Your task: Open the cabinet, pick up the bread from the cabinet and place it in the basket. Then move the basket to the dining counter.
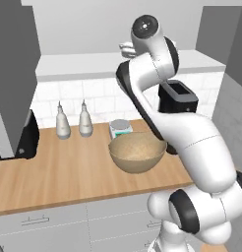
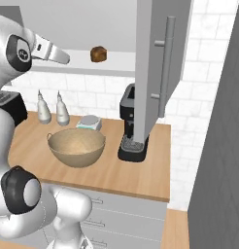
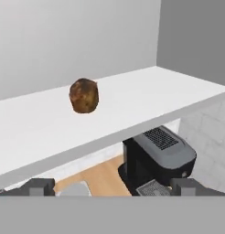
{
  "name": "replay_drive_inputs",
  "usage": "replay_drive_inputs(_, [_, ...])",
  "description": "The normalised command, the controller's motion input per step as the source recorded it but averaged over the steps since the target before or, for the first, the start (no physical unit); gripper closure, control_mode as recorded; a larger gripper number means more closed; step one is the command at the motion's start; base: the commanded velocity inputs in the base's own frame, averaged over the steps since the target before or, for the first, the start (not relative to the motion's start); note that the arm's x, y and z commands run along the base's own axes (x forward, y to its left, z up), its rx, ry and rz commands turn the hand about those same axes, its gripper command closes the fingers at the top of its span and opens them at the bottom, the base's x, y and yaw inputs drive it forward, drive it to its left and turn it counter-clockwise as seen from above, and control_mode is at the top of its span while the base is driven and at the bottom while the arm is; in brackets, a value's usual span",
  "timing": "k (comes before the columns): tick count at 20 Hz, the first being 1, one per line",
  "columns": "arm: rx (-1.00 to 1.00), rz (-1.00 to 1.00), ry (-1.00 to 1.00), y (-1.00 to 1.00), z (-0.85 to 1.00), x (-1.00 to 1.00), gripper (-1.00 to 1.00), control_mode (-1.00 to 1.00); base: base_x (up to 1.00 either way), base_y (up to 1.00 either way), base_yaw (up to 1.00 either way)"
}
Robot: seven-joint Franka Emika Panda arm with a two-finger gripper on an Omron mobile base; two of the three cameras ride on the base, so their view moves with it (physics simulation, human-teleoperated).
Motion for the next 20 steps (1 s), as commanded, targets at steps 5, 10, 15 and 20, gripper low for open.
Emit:
replay_drive_inputs(5, [-0.07, 0.29, 0.03, -0.09, 0.06, 0.02, -1.0, -1.0, 0.0, 0.0, 0.0])
replay_drive_inputs(10, [0.0, -0.03, 0.0, 0.05, -0.04, 0.37, -1.0, -1.0, 0.0, 0.0, 0.0])
replay_drive_inputs(15, [0.03, -0.15, 0.0, -0.02, -0.02, 0.67, -1.0, -1.0, 0.0, 0.0, 0.0])
replay_drive_inputs(20, [0.09, -0.01, 0.16, -0.02, 0.23, 0.65, -1.0, -1.0, 0.0, 0.0, 0.0])
